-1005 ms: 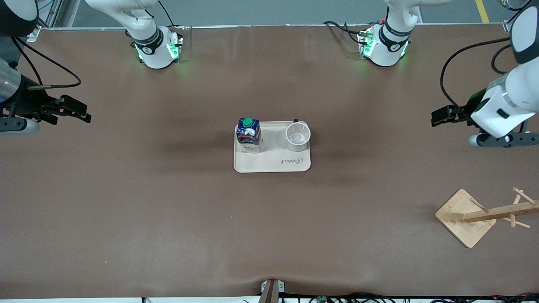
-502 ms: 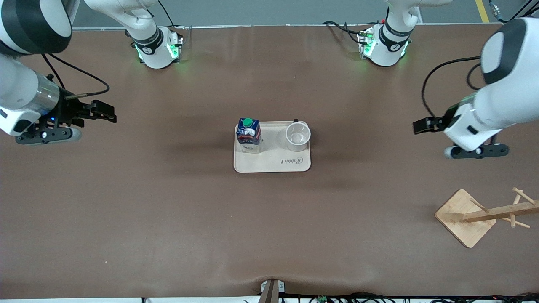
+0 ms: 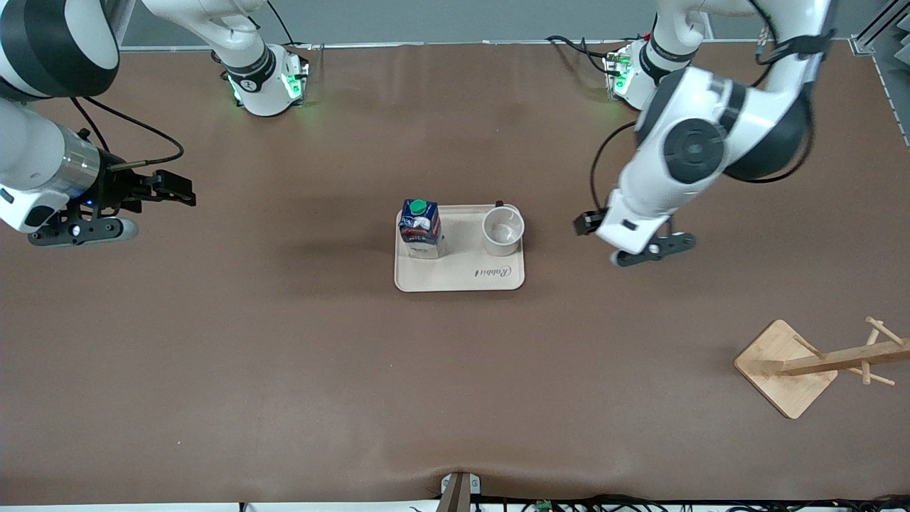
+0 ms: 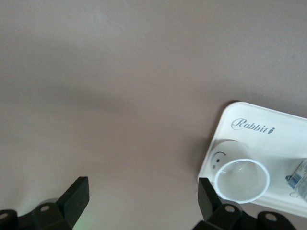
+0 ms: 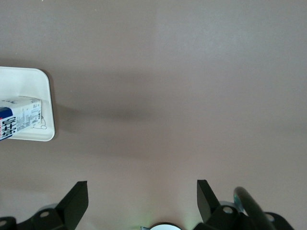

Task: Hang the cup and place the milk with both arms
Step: 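Lower the left gripper and grasp the white mug by its rim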

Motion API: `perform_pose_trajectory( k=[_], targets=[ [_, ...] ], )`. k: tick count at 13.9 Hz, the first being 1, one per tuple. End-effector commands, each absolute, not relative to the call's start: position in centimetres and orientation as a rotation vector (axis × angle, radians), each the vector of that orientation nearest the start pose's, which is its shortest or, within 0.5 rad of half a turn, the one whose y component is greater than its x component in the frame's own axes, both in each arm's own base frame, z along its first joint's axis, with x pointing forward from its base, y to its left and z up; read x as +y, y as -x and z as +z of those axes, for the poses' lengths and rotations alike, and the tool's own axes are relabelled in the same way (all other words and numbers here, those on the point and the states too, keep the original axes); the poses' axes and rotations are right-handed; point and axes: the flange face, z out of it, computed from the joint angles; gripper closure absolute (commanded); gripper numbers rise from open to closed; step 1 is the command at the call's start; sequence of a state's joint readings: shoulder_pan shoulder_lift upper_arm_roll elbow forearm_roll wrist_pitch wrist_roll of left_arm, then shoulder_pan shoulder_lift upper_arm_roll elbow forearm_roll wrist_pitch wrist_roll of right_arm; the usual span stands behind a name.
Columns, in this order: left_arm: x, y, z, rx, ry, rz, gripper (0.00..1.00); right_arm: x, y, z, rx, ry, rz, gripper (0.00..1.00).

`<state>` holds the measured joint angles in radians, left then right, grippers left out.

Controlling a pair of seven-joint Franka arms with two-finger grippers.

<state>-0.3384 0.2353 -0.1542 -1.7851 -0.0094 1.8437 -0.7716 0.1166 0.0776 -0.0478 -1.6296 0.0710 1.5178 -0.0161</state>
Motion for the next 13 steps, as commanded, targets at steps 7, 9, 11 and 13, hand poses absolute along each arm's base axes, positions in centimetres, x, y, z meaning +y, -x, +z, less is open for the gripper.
perform_pose_trajectory(
  k=[7, 9, 11, 13],
  targets=[
    [-35.1, -46.7, 31.2, -0.595, 3.020, 0.175, 0.00, -0.9, -57.1, 54.3, 0.017, 3.070, 0.384, 0.00],
    [-35.9, -46.2, 29.4, -0.559, 3.010, 0.204, 0.00, -0.8, -57.2, 54.3, 0.010, 3.098, 0.379, 0.00],
    [-37.0, -45.7, 27.7, -0.551, 3.016, 0.206, 0.00, -0.5, -57.3, 54.5, 0.001, 3.106, 0.363, 0.00],
    [-37.5, -45.4, 26.8, -0.576, 3.009, 0.216, 0.00, -0.1, -57.6, 55.3, -0.009, 3.112, 0.307, 0.00]
  ],
)
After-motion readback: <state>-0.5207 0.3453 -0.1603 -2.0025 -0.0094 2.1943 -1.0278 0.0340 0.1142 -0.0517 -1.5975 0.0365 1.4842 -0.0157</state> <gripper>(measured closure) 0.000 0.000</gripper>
